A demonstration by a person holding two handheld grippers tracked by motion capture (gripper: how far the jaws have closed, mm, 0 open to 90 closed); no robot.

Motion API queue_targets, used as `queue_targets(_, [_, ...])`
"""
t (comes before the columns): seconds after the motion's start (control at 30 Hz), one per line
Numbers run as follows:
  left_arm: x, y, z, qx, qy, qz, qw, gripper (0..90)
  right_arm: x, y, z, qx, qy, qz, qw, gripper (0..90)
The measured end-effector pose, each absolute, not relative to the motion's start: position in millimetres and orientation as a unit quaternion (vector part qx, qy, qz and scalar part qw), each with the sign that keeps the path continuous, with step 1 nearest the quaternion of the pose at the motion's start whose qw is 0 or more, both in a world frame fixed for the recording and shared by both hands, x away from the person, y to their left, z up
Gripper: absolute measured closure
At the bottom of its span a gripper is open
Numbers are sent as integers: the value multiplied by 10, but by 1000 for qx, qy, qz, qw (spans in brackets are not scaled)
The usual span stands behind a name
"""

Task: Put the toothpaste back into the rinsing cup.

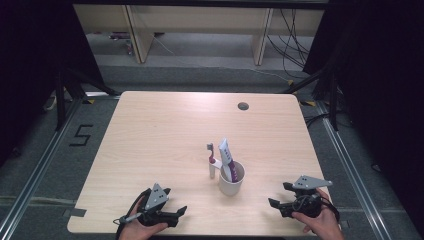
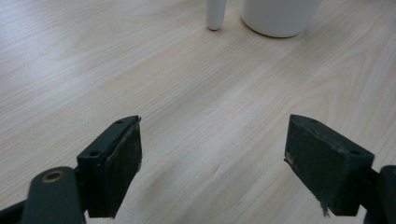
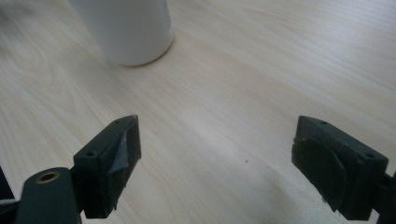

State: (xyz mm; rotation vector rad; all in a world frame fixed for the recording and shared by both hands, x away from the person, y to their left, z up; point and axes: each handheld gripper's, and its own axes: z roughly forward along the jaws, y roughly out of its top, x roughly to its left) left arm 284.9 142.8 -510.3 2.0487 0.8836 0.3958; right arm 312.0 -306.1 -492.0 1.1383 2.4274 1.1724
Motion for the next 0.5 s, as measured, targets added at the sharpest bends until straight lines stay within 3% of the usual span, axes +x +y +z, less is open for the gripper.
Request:
queue_targets(0.33, [2845,1415,-5113,817,356,157,425,185,3029,-3074,-4938,381,836,377,115,163])
queue_targets(0.5, [2845,1412,-5118,821,351,155,423,185,3015,-3106,-4941,374,842,378,90,163])
